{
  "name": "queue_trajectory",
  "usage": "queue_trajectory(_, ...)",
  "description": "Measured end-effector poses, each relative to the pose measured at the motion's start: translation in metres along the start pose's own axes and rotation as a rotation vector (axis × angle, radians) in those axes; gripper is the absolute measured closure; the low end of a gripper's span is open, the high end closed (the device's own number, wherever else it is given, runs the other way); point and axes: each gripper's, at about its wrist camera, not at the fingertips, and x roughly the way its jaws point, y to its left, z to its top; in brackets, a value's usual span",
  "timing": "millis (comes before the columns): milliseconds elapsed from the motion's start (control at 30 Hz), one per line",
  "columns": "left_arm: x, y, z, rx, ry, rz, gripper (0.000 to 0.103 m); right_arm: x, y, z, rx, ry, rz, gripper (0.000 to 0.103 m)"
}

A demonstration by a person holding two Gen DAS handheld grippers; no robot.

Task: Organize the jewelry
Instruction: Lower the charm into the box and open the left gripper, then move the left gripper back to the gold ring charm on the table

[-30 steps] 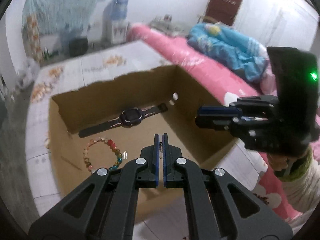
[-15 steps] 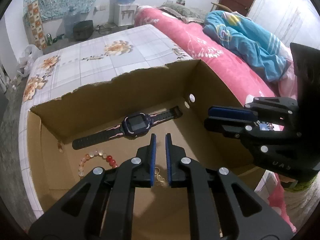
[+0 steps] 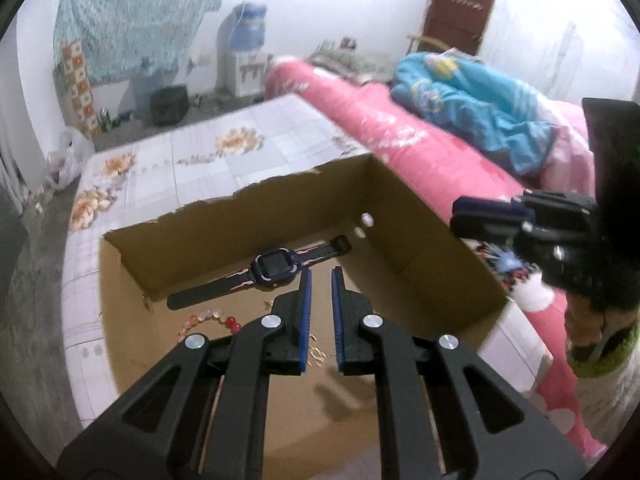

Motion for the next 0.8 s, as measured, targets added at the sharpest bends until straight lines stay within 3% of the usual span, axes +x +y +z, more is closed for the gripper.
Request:
queue_trajectory(100, -0.035, -0.012, -0.024, 0.037, -0.071, -0.025, 0.093, -0.037, 0.006, -0.020, 0.001, -0.070, 0.007, 0.087)
queue_trajectory(167, -0.058, -0.020, -0.047, 0.057, -0.109, -0.045, 0.087, -0.058, 0.010, -0.038, 0.011, -0.102, 0.011, 0.081)
queue_trajectory(333, -0.083, -0.036, -0.095, 0.063, -0.108, -0.092, 0.080, -0.081, 0.022, -0.085, 0.040, -0.085, 0.015, 0.076)
queue_trajectory(433, -0.077, -0.043, -0.121, 0.037, -0.054, -0.085, 0.072, -0.070, 0.028, -0.113, 0.086, -0.021, 0.039, 0.076)
queue_trajectory(633, -0.015, -0.049, -0.159, -0.022, 0.161, 0.071, 0.054, -0.016, 0.033, -0.158, 0.165, 0.141, -0.011, 0.076)
queue_trajectory(800, 0.018, -0.044, -0.175, -0.035, 0.258, 0.157, 0.048, 0.011, 0.032, -0.170, 0.174, 0.203, -0.057, 0.076)
